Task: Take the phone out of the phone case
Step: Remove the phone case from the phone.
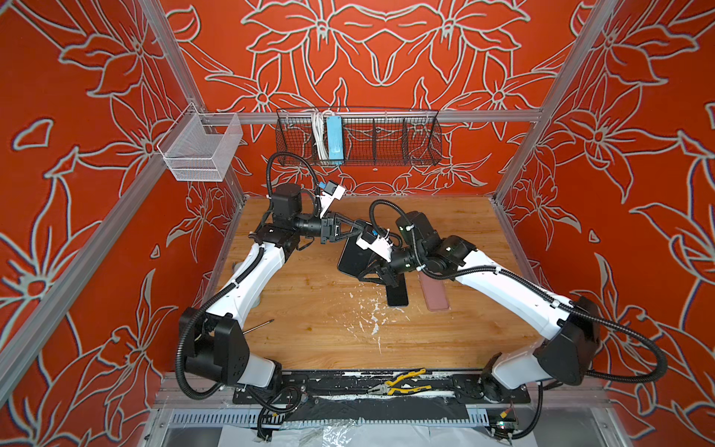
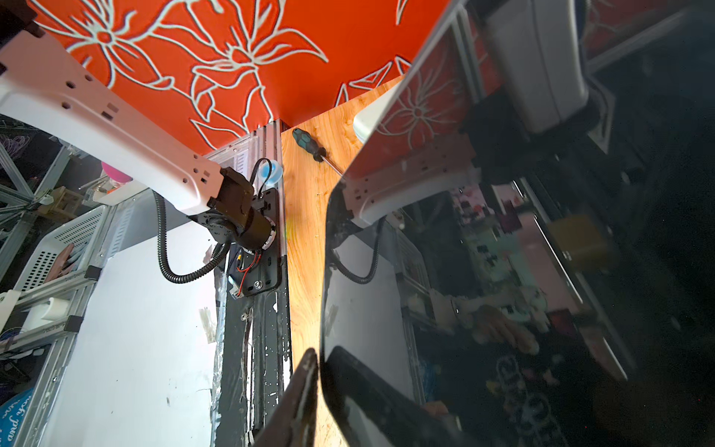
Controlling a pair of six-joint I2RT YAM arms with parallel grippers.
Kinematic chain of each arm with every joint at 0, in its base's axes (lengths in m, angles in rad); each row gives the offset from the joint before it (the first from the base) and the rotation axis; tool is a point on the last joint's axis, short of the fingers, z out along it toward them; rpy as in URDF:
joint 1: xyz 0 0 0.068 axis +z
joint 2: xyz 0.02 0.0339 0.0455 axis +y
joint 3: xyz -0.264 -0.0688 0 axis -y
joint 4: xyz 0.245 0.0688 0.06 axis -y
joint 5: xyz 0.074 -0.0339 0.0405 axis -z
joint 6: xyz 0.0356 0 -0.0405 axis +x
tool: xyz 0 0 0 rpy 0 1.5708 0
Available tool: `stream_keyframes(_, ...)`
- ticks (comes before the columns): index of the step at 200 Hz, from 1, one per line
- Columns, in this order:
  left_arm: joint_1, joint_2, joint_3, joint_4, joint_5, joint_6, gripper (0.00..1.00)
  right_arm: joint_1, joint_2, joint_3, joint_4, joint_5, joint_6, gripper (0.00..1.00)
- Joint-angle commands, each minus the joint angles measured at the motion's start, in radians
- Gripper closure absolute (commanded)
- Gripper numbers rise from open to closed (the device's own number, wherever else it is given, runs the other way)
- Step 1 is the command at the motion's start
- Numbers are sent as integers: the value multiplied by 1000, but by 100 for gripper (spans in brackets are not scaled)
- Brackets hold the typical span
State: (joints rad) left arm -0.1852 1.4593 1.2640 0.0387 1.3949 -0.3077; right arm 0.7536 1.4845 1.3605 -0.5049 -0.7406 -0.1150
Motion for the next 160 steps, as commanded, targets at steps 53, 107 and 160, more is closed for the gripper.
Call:
stream_keyframes(53, -14, 62, 35, 233, 10, -119, 100, 52, -38, -11, 129, -65, 41, 78)
stream_keyframes(107, -20, 85, 70, 262, -20, -186, 100, 84, -36, -9, 135, -33, 31, 79)
stream_keyframes(160, -25, 114, 91, 338, -44, -290, 100, 131, -38, 11, 116, 43, -17, 79)
